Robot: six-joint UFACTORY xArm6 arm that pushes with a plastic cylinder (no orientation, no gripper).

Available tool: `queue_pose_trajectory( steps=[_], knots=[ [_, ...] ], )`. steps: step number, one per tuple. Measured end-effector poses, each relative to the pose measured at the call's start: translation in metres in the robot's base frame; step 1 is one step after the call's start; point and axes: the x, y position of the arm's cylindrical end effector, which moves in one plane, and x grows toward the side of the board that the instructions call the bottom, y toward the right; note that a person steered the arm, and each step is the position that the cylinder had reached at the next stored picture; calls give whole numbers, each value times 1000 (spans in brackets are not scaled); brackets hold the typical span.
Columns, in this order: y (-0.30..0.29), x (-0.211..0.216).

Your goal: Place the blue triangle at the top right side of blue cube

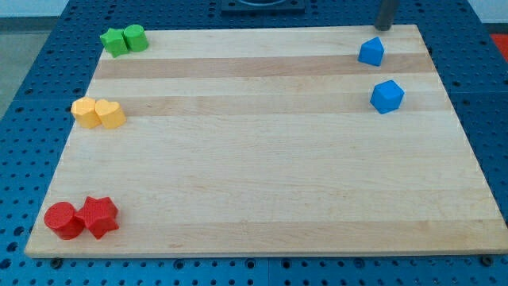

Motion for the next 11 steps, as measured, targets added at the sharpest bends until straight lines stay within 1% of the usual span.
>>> queue_pose_trajectory(
  steps=[1, 4, 7, 9, 11],
  knots=[
    [-22, 12],
    [-22, 83],
    [-14, 143],
    [-11, 161],
    [-11, 168]
  ],
)
